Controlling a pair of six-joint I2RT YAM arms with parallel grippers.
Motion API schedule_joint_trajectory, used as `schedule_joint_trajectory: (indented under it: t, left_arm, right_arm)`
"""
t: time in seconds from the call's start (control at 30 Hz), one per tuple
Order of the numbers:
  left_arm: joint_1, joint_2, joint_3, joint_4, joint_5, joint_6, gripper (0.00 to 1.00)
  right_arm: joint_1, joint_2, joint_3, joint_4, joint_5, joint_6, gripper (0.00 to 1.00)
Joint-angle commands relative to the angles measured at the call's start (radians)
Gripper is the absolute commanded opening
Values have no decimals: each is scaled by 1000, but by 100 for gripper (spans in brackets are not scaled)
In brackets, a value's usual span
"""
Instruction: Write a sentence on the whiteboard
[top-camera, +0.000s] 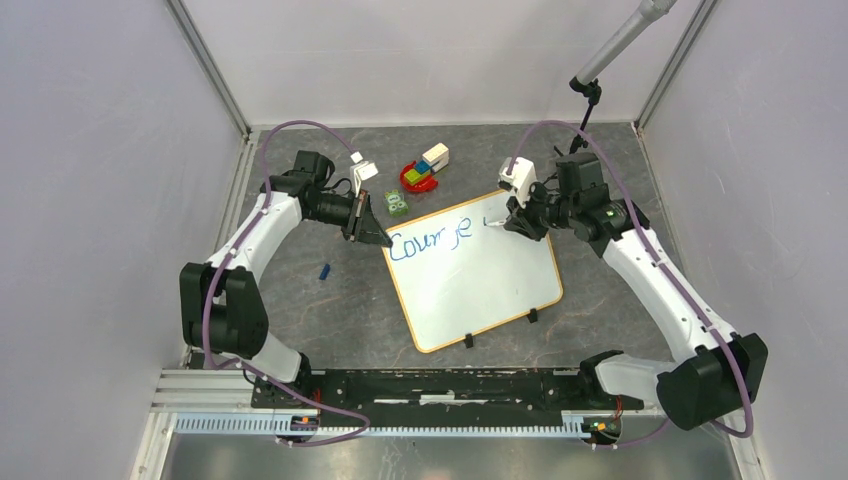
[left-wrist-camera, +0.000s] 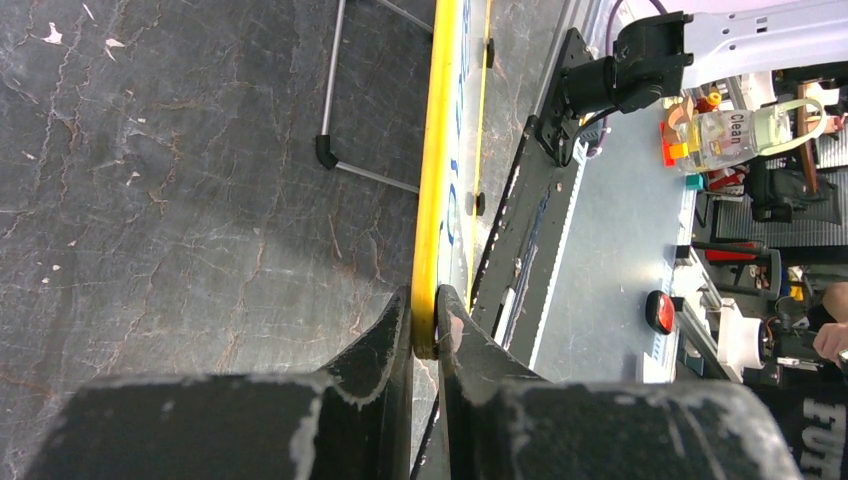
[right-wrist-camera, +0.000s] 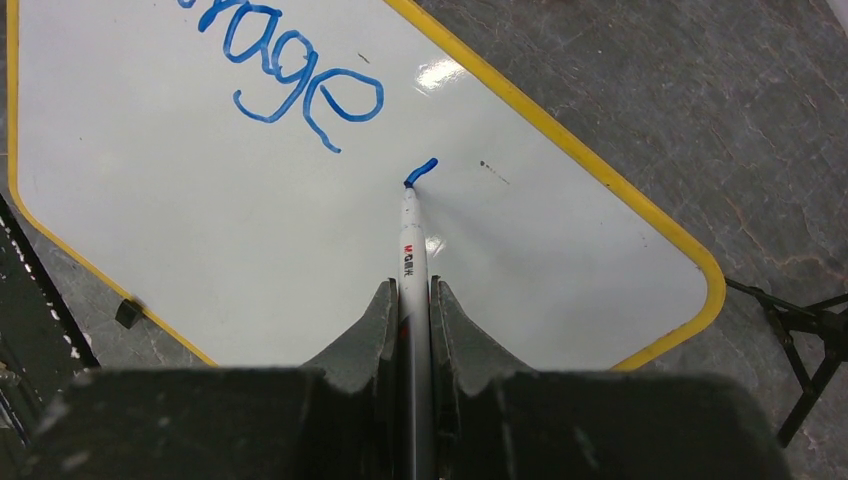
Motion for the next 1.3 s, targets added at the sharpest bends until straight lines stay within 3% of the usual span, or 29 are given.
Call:
schedule_joint_trajectory:
  t: [0.0, 0.67, 1.27]
  left_arm:
    - [-8, 7, 25, 5, -11, 7, 2]
    - [-9, 4, 22, 5, -14, 10, 3]
    - [-9, 9, 20, 5, -14, 12, 2]
  right_arm:
    - [-2, -14, -19, -4, 33, -24, 0]
    - [-16, 50, 107, -12, 83, -38, 0]
    - [-18, -9, 1, -31, 75, -52, 0]
